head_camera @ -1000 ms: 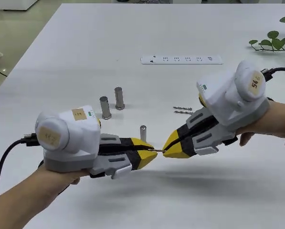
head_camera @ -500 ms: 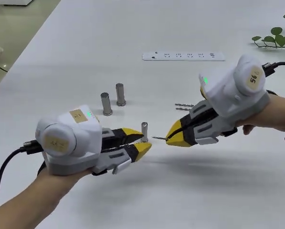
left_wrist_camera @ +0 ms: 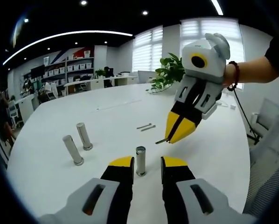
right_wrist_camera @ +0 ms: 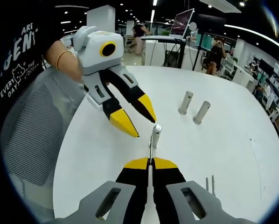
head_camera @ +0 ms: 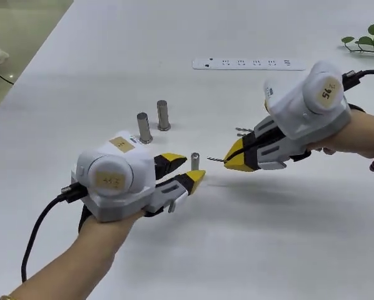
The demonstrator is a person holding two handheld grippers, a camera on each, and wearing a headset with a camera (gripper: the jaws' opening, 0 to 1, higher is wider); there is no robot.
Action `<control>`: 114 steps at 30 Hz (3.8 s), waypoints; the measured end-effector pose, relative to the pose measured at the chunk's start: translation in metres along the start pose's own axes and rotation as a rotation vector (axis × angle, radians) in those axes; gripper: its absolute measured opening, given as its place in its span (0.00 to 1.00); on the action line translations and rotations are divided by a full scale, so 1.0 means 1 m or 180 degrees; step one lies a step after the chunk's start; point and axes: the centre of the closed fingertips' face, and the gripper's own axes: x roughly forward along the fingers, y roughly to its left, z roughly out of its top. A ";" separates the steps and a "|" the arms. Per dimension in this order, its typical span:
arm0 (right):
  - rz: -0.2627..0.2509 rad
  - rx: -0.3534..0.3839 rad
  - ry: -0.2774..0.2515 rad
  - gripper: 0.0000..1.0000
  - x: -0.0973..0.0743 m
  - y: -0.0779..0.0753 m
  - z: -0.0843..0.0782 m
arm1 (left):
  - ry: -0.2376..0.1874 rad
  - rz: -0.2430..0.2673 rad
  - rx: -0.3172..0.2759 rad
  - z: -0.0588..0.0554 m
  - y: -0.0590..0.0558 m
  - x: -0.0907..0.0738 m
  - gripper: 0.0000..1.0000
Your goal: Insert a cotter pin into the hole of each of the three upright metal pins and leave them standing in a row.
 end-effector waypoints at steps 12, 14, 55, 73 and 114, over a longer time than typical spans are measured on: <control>0.0024 -0.0049 0.0010 0.00 0.010 -0.008 -0.005 | 0.0168 0.0134 -0.0026 -0.016 0.007 0.016 0.19; 0.0028 -0.0054 -0.0013 0.00 0.011 -0.008 -0.003 | 0.0186 0.0146 -0.0016 -0.018 0.007 0.018 0.18; 0.0037 -0.0321 0.0065 0.00 0.022 -0.017 0.004 | 0.0258 0.0325 0.0029 -0.021 0.013 0.033 0.05; 0.0071 -0.0416 0.0107 0.00 0.025 -0.015 0.011 | 0.0225 0.0357 0.0020 -0.021 0.014 0.034 0.05; -0.0046 -0.0396 0.0039 0.00 0.016 -0.015 0.010 | 0.0217 0.0420 0.0006 -0.021 0.014 0.035 0.05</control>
